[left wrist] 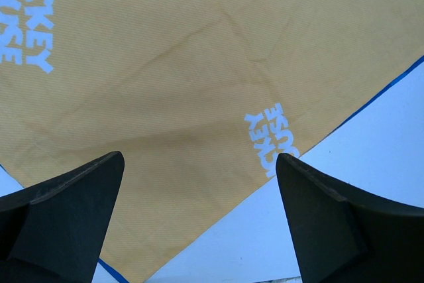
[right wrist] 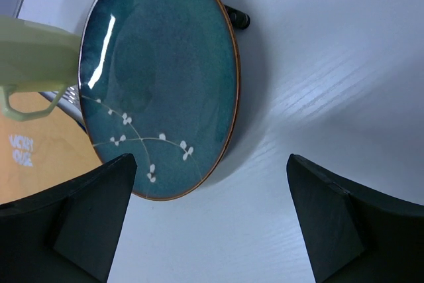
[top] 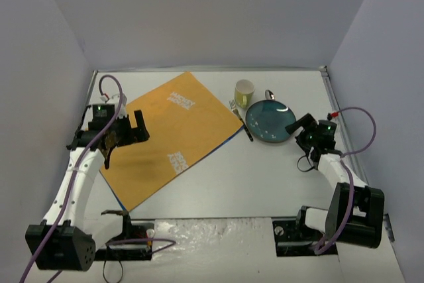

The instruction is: Set the dinner table for one person

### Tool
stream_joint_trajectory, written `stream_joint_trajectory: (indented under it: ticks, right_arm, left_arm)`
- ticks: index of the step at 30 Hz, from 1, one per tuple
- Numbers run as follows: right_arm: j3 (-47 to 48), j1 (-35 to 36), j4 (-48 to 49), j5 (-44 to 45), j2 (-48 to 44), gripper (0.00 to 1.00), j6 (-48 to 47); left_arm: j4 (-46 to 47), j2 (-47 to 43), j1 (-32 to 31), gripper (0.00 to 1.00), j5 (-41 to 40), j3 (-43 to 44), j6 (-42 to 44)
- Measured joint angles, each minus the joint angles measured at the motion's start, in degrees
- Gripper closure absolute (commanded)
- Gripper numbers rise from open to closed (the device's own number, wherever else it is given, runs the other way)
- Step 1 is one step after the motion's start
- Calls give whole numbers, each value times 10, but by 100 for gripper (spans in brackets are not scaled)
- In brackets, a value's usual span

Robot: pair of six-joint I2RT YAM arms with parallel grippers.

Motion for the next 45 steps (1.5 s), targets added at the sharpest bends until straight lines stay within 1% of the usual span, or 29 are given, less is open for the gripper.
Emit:
stream_joint_trajectory:
  ticks: [1,2,5,6,10,15,18,21,23,27,28,32,36,39,45]
  right_arm:
    - [-6,0,17,-10,15,9,9]
    - [-12,0,36,-21,31,12,17]
    - [-21,0,82,-48,81,14,35]
    - [-22,0,94,-57,97,17,40]
    - [-26,0,153,-79,132,25,51]
    - [-28,0,227,-99,176,33,64]
    - [-28,0,271,-111,205,41,75]
    - [-27,0,307,-114,230,52,85]
    - [-29,-2,325,-115,244,61,94]
    - [-38,-5,361,-112,268,93,113]
    - [-40,-5,363,-109,271,99,115]
    - [-46,-8,371,-107,270,100,150]
    - [-55,-7,329,-92,221,100,157]
    - [-63,-7,269,-72,157,100,155]
    - [-57,-8,87,-10,-4,100,148]
  left_arm:
    - [2,-2,-3,3,0,-4,1]
    - [7,-4,-5,3,-2,-9,2]
    - [19,-11,-5,3,-12,-29,3]
    - [21,-13,-5,3,-15,-36,3]
    - [25,-19,-8,3,-27,-62,3]
    - [32,-19,-12,3,-39,-65,6]
    - [37,-19,-12,3,-44,-65,8]
    - [38,-19,-12,3,-50,-65,10]
    - [39,-19,-12,3,-53,-65,11]
    - [41,-19,-12,3,-57,-65,12]
    - [41,-19,-12,3,-58,-65,12]
    - [41,-17,-13,3,-61,-65,13]
    - [41,-13,-16,3,-68,-65,13]
    - [41,-11,-19,3,-72,-65,13]
    - [36,3,-23,3,-74,-63,11]
